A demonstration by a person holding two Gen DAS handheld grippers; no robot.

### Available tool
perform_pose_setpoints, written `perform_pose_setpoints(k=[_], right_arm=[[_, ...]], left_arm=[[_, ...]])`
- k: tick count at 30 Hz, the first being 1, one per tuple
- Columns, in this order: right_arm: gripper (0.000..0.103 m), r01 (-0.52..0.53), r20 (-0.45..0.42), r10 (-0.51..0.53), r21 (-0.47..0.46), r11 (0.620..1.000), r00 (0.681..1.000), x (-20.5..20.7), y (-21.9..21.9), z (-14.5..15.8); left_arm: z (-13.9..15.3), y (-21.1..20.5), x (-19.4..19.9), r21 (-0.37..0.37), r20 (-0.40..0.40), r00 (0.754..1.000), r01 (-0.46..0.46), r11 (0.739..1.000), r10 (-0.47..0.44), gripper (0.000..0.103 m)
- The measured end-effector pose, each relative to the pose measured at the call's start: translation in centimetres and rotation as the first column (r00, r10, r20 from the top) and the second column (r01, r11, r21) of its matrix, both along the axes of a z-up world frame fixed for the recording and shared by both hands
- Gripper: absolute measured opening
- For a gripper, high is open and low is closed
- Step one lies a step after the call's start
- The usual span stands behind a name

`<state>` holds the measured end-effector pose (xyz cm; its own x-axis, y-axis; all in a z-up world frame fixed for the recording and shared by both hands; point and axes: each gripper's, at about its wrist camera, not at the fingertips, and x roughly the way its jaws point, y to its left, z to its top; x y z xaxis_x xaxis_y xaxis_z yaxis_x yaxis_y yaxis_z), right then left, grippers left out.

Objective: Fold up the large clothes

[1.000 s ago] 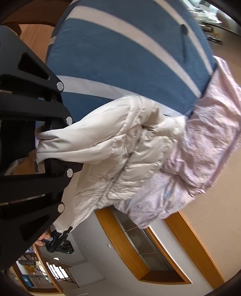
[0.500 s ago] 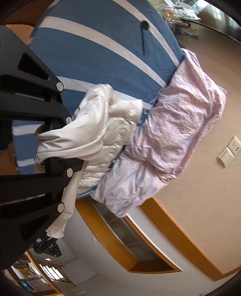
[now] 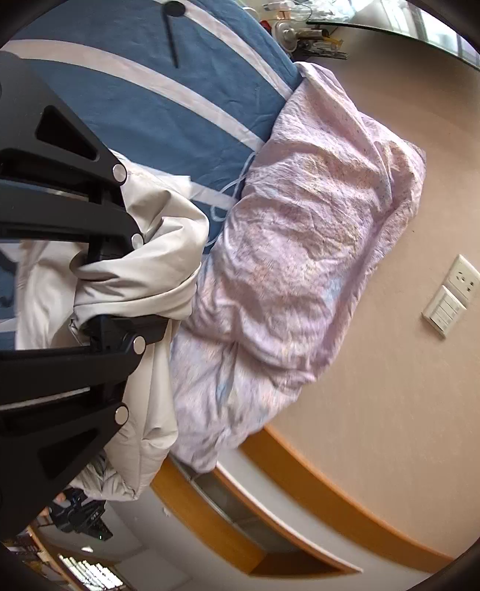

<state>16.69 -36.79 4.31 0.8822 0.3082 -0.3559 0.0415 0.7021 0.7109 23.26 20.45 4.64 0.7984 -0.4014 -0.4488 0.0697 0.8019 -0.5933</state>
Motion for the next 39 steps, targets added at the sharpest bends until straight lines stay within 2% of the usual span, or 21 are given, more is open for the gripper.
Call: perform_pose_setpoints(k=[7,11,16,18,21,23,25,27,29,32,35,38,39], right_arm=[[0.016,0.081,-0.159,-0.089,-0.057,0.995,0.983,8.1,-0.1,-2.9],[0.018,0.123,-0.258,-0.138,-0.074,0.99,0.956,12.4,-0.3,-5.3],[0.028,0.165,-0.359,-0.173,-0.055,0.985,0.917,16.7,-0.5,-8.4],[0.034,0.176,-0.383,-0.185,-0.06,0.983,0.905,17.9,-0.3,-9.4],[0.051,0.182,-0.391,-0.183,-0.041,0.983,0.902,19.0,-0.2,-10.0],[0.067,0.184,-0.373,-0.16,0.03,0.982,0.914,19.4,-0.7,-10.1],[0.072,0.186,-0.351,-0.148,0.078,0.979,0.925,19.6,-1.2,-10.0],[0.073,0.187,-0.322,-0.145,0.102,0.977,0.936,19.5,-1.9,-9.4],[0.073,0.204,-0.283,-0.17,0.093,0.975,0.944,19.1,-2.6,-8.6],[0.073,0.186,-0.245,-0.182,-0.006,0.983,0.952,18.3,-2.4,-6.7],[0.073,0.067,-0.186,-0.109,-0.222,0.973,0.976,16.8,0.9,-3.9],[0.072,-0.031,-0.162,-0.048,-0.453,0.891,0.986,14.8,5.4,-2.2],[0.072,-0.07,-0.16,-0.023,-0.553,0.83,0.987,13.7,7.7,-2.0]], left_arm=[[-3.3,-1.3,7.4,0.047,-0.115,0.991,-0.057,0.997,0.062,0.012],[-5.3,-1.8,10.4,0.063,-0.17,0.982,-0.076,0.995,0.086,0.014],[-6.7,-2.6,12.7,0.087,-0.192,0.977,-0.081,0.993,0.097,0.02],[-6.9,-2.9,13.3,0.083,-0.187,0.978,-0.078,0.993,0.093,0.032],[-7.6,-2.8,14.5,0.05,-0.207,0.975,-0.066,0.997,0.075,0.046],[-7.9,-2.6,15.0,0.018,-0.214,0.975,-0.064,0.998,0.066,0.056],[-8.0,-2.3,15.3,-0.024,-0.216,0.975,-0.056,0.998,0.049,0.067],[-7.8,-1.6,15.5,-0.104,-0.195,0.981,-0.043,0.994,0.022,0.093],[-6.8,-0.9,15.0,-0.116,-0.133,0.99,-0.061,0.991,0.046,0.099],[-5.1,-0.3,14.4,-0.066,-0.081,0.994,-0.083,0.994,0.078,0.101],[-4.0,-1.0,13.2,0.008,-0.06,0.996,-0.065,0.998,0.065,0.101],[-3.3,-3.7,10.9,0.113,-0.034,0.999,0.011,0.994,-0.008,0.101],[-3.2,-4.8,10.0,0.156,-0.027,0.999,0.029,0.987,-0.025,0.101]])
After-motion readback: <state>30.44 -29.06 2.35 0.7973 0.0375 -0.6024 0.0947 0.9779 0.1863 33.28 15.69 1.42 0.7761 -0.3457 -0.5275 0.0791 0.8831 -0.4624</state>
